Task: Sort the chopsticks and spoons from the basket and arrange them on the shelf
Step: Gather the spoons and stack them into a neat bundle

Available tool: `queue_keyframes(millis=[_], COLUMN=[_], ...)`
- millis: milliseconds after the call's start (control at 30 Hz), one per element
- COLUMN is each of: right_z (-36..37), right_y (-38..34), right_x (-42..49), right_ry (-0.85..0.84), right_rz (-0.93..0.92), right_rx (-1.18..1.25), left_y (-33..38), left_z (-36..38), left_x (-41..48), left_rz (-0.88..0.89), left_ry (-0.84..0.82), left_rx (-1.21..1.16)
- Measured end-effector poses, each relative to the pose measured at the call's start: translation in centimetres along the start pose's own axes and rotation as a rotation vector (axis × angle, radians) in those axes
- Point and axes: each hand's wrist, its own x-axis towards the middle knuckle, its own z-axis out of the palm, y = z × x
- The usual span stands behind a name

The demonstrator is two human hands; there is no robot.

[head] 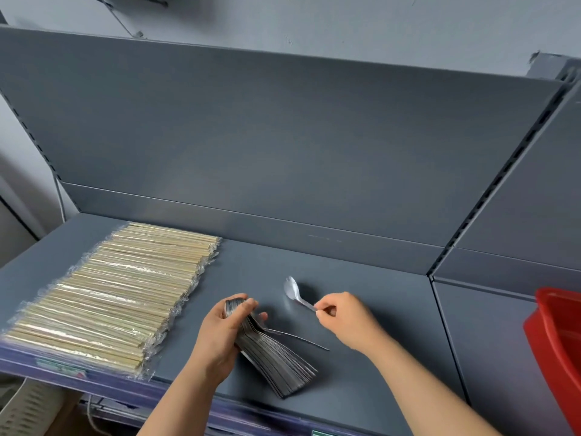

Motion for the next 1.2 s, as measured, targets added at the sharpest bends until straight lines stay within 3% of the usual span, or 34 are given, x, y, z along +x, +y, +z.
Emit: queue_keyframes(millis=[100, 267, 400, 500, 767, 933, 1200], right_z=[-1.0, -1.2, -1.0, -0.9, -0.6, 0.0, 0.2], right_y=[-1.4, -3.0, -2.9, -1.8, 1.4, 3.7, 5.9], right_x=[-0.8, -2.2, -2.6, -3.0, -3.9, -5.2, -6.9], right_ry=[-0.095, -0.332, -0.365, -0.383, -0.226, -0.092, 0.035], right_rz=[0.011, -0.052, -0.123, -0.076, 0.017, 0.082, 0.101], right_rx=[0.277, 0.228, 0.163, 0.307, 0.473, 0.623, 0.645], left_y=[-0.1, -0.2, -0.5, -0.3, -0.1, -1.8, -5.5], left_z=[0.4, 1.2, 1.8, 2.8, 7.7, 10.2, 11.5], left_x=[-0.1, 0.0, 0.5, 0.9, 2.0, 2.1, 0.5], left_rz=[-0.002, 0.006, -0.044, -0.099, -0.299, -0.293, 0.074], left_ry=[-0.012, -0.097, -0.116, -0.167, -0.430, -0.522, -0.558], left_rx=[0.023, 0.060, 0.054, 0.128, 0.421, 0.490, 0.592])
